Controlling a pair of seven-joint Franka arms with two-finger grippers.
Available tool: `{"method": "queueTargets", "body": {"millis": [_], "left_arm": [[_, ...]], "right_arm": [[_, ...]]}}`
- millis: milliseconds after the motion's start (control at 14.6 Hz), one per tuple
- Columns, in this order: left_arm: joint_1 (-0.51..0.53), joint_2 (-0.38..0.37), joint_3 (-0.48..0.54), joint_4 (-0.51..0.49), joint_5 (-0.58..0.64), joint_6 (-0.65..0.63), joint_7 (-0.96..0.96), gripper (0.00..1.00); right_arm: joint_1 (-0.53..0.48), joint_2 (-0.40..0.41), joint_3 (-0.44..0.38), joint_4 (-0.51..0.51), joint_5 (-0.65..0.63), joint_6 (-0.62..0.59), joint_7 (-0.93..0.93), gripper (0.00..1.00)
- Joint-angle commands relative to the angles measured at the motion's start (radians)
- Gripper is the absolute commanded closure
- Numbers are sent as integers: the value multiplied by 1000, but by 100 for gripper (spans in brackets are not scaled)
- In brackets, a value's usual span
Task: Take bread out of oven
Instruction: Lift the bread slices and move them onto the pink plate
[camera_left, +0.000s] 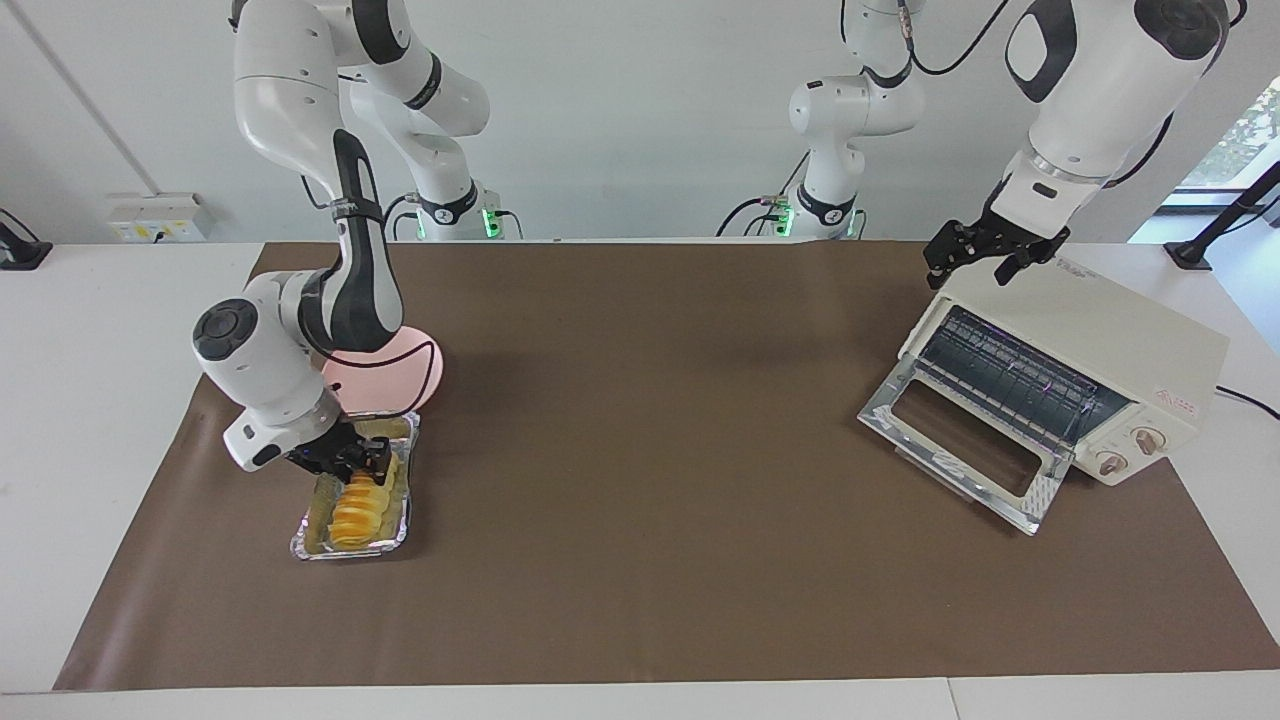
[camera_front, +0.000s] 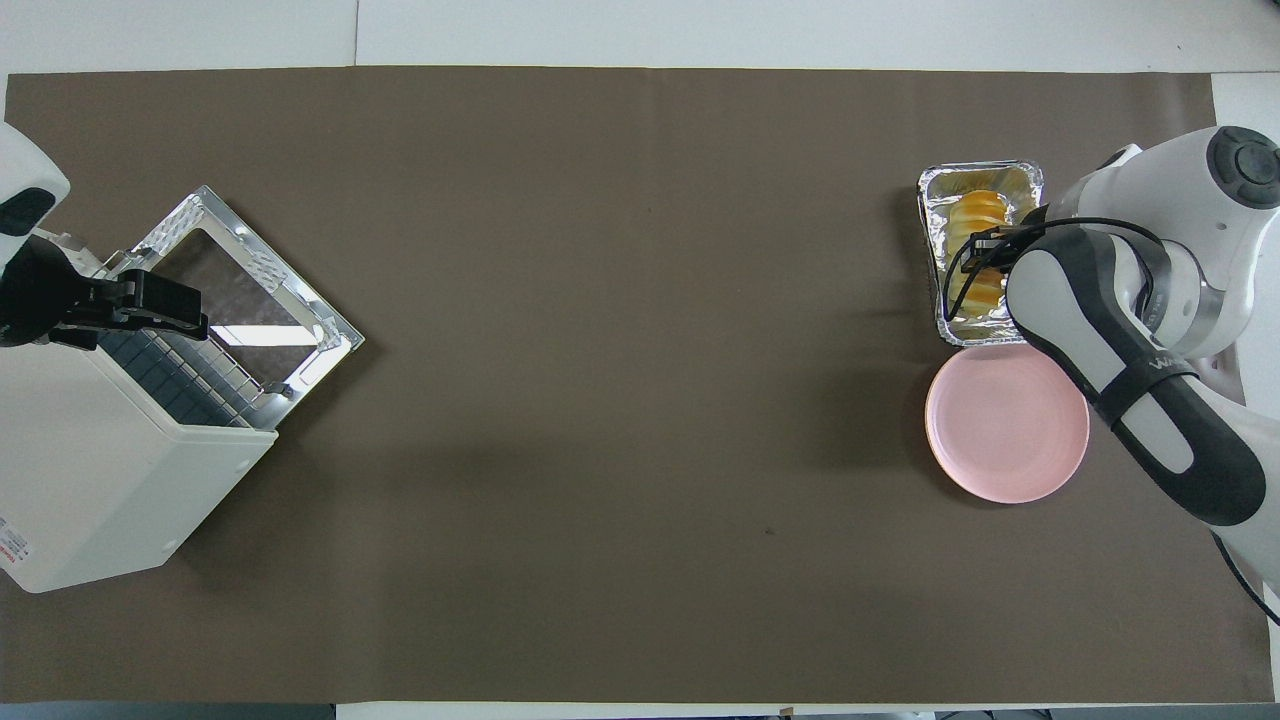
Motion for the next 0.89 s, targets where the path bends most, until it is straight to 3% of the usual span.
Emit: {"method": "queueTargets", "body": {"millis": [0, 343, 824], "left_arm": [[12, -15, -6, -4, -10, -5, -6, 0], [12, -15, -6, -3, -10, -5, -6, 0], [12, -15, -6, -3, -10, -5, -6, 0]], "right_arm": [[7, -24, 3, 25, -18, -74, 21, 100], [18, -53, 3, 140, -18, -249, 26, 100], [15, -283, 3, 130, -18, -526, 29, 100]]}}
